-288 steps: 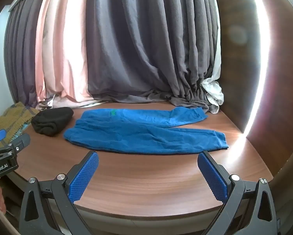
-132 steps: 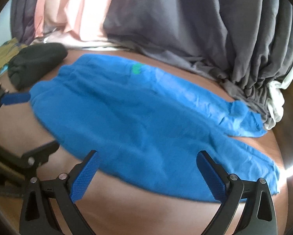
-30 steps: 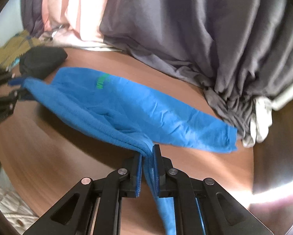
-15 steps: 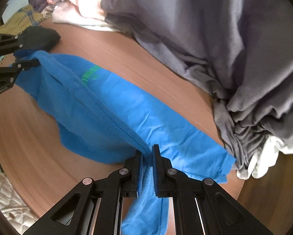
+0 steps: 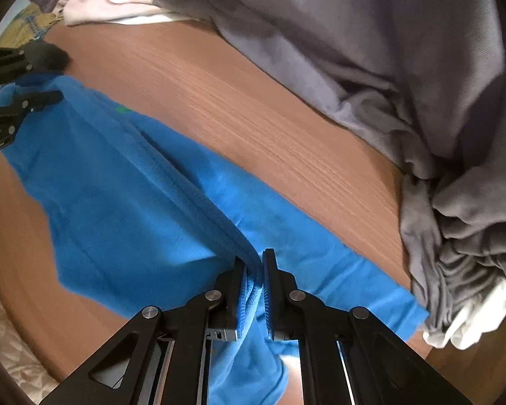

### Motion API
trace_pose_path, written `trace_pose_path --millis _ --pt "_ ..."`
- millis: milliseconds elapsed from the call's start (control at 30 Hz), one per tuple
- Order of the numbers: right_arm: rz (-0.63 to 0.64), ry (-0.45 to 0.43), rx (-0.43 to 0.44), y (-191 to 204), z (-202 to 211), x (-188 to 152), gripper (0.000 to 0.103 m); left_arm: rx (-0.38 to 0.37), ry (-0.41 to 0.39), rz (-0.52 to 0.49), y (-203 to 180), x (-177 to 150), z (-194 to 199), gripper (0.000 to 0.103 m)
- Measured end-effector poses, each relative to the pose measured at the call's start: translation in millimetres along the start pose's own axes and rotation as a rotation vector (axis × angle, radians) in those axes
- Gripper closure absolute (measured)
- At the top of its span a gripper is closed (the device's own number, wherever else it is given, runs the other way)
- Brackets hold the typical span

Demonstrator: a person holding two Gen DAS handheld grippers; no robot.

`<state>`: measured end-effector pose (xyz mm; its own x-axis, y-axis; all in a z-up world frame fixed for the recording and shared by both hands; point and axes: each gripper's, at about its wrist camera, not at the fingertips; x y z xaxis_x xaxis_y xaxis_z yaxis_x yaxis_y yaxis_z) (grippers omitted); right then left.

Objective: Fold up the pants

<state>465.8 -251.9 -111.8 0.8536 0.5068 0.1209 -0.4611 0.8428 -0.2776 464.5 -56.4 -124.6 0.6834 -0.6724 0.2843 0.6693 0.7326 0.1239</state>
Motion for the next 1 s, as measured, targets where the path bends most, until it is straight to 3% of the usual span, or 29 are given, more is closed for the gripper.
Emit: trace_pose_path --millis 267,633,700,800,867,933,1000 --pt "-0.006 0.046 0.022 -3 -37 21 0.095 -0.029 0.049 0.016 10 4 -34 0.078" --pt "-0.014 0.071 0.032 -2 -63 30 0.094 -0.026 0.030 0.039 14 3 -34 0.072" --pt "-0.019 0.066 0.026 -5 -64 29 0.094 -0.011 0.027 0.059 12 2 -32 0.065" --pt "-0.025 0.048 0.001 -1 -62 25 0.083 -0.005 0.007 0.107 15 2 -24 0.058" --pt "-0.032 0.030 -0.031 -2 -57 23 0.068 -0.026 -0.020 0.136 12 2 -13 0.056" --pt "-0.057 0.004 -0.024 -5 -49 19 0.067 -0.048 -0.063 0.153 6 1 4 0.047" --pt "-0.081 -0.022 -0.003 -7 -39 14 0.067 -0.054 -0.120 0.177 -5 -1 25 0.045"
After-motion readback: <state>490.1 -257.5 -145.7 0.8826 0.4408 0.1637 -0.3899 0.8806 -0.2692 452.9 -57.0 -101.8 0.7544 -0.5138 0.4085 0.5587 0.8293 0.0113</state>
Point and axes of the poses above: each gripper's, at about its wrist camera, not at the fingertips, and z roughly against the way its jaws point, y to its left, x to its top, and after that the axes turned 9 degrees about -x, right-handed
